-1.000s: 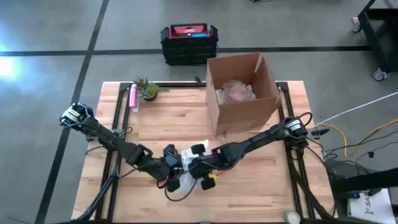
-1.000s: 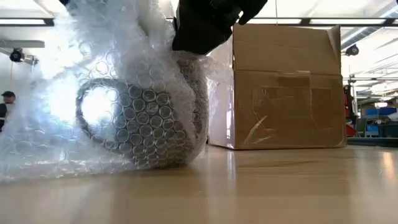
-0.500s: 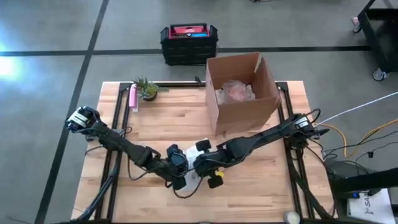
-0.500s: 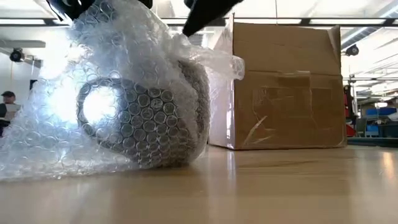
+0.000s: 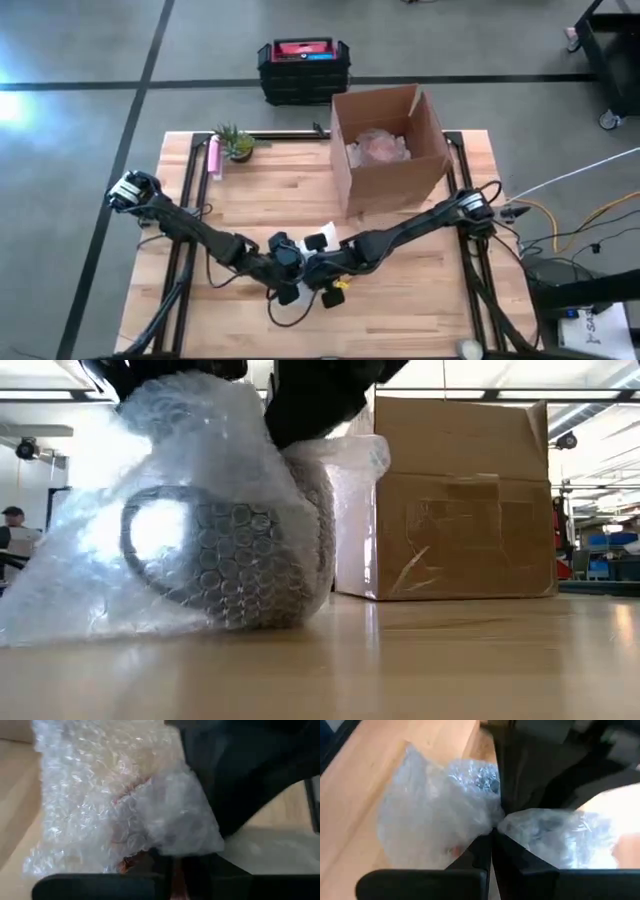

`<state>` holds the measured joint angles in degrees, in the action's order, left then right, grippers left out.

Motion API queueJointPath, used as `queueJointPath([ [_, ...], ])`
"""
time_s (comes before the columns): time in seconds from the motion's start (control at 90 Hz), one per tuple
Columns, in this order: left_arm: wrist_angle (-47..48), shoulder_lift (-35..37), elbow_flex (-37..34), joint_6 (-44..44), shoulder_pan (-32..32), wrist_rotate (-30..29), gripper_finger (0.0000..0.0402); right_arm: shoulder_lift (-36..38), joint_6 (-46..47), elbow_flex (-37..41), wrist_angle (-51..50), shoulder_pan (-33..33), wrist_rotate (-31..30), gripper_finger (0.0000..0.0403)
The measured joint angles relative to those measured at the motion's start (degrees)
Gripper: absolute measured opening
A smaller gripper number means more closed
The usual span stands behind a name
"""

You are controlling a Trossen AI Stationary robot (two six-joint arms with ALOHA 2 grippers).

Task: Wrap mug
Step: Wrap the black mug with transparent bubble wrap

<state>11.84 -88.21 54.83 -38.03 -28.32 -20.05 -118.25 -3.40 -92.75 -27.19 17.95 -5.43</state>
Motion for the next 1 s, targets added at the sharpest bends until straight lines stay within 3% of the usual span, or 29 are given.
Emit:
queueJointPath([
  [0.278,13.6,5.5,6.7,-1.6,-1.8,2.2,0.0022,-0.5,0.6,0.3,0.3,-0.4,-0.7,0.0],
  [0.433,18.3,6.0,5.4,-3.6,-3.4,-8.2,0.0022,-0.6,0.5,0.3,0.3,-0.3,-0.5,0.0],
  [0.611,13.1,3.7,0.8,-4.1,-2.4,-14.6,0.0022,-0.6,0.5,0.4,0.5,-0.3,-0.1,0.0],
  [0.856,-3.0,2.3,-2.9,-0.2,-0.8,-11.6,0.0022,-0.7,0.3,0.5,0.3,-0.2,0.2,0.0],
  [1.0,-5.2,1.5,-2.9,0.6,-0.9,-10.8,0.0022,-0.8,-0.3,0.5,0.4,-0.2,0.4,0.0],
])
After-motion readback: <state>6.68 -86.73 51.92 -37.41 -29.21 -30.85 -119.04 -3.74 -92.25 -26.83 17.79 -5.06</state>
